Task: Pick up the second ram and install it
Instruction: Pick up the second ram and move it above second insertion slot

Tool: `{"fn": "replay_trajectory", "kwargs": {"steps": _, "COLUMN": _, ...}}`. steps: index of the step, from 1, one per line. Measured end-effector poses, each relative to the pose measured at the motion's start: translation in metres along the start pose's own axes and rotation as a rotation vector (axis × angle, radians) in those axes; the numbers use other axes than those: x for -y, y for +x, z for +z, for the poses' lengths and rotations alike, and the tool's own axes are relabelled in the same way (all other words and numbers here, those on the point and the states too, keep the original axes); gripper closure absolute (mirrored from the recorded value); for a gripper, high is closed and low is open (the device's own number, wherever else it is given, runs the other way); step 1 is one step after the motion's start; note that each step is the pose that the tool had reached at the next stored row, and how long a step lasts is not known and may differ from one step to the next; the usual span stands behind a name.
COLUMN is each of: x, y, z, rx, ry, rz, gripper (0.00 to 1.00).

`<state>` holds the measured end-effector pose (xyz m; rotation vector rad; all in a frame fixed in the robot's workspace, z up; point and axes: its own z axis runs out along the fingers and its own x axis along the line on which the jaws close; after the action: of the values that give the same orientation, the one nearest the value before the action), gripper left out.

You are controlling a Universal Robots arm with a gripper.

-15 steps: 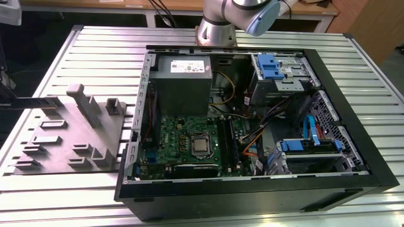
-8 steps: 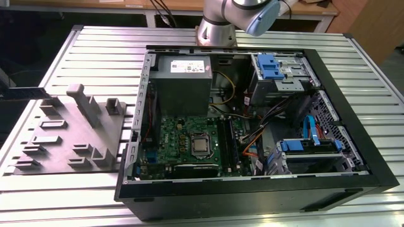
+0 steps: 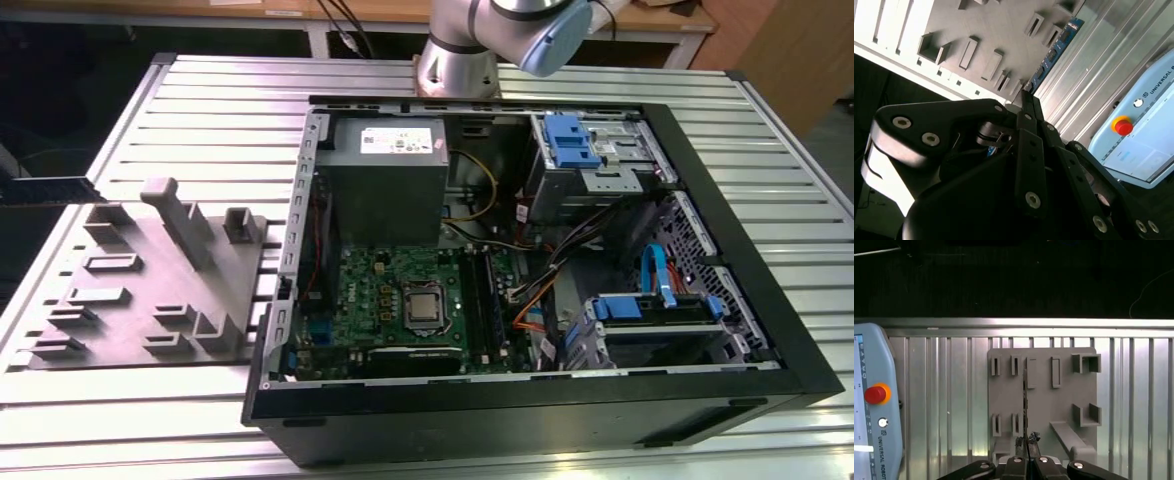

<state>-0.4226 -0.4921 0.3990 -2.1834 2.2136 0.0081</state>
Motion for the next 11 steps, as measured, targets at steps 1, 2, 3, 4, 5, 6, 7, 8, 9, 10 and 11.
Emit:
{"fn": "replay_trajectory", "kwargs": {"steps": 1, "x": 0.0009, "y": -0.0001, "z": -0.0002, "rx": -0.0003, "ry": -0.0003, "rz": 0.000, "gripper": 0.89}}
{"fn": "replay_trajectory", "kwargs": {"steps": 2, "x": 0.0027, "y": -0.0001, "z": -0.0001, "rx": -0.0002, "ry": -0.0002, "rz": 0.000, "gripper": 0.89}}
{"fn": "replay_trajectory", "kwargs": {"steps": 3, "x": 0.0054, "y": -0.0001, "z": 0.0001, "rx": 0.0000, "ry": 0.0000, "rz": 0.000, "gripper": 0.89}}
{"fn": "replay_trajectory", "kwargs": {"steps": 4, "x": 0.0083, "y": -0.0001, "z": 0.0002, "rx": 0.0000, "ry": 0.0000, "rz": 0.000, "gripper": 0.89}}
{"fn": "replay_trajectory", "kwargs": {"steps": 5, "x": 0.0116, "y": -0.0001, "z": 0.0002, "rx": 0.0000, "ry": 0.0000, "rz": 0.000, "gripper": 0.89}}
{"fn": "replay_trajectory", "kwargs": {"steps": 6, "x": 0.0157, "y": -0.0002, "z": 0.0003, "rx": 0.0000, "ry": 0.0000, "rz": 0.000, "gripper": 0.89}}
{"fn": "replay_trajectory", "kwargs": {"steps": 7, "x": 0.0206, "y": -0.0002, "z": 0.0005, "rx": 0.0000, "ry": 0.0000, "rz": 0.000, "gripper": 0.89}}
{"fn": "replay_trajectory", "kwargs": {"steps": 8, "x": 0.0251, "y": -0.0003, "z": 0.0006, "rx": 0.0001, "ry": 0.0001, "rz": 0.000, "gripper": 0.89}}
{"fn": "replay_trajectory", "kwargs": {"steps": 9, "x": 0.0295, "y": -0.0004, "z": 0.0007, "rx": 0.0000, "ry": 0.0000, "rz": 0.000, "gripper": 0.89}}
{"fn": "replay_trajectory", "kwargs": {"steps": 10, "x": 0.0340, "y": -0.0005, "z": 0.0007, "rx": 0.0000, "ry": 0.0000, "rz": 0.000, "gripper": 0.89}}
{"fn": "replay_trajectory", "kwargs": {"steps": 11, "x": 0.0386, "y": -0.0005, "z": 0.0009, "rx": 0.0001, "ry": 0.0001, "rz": 0.000, "gripper": 0.89}}
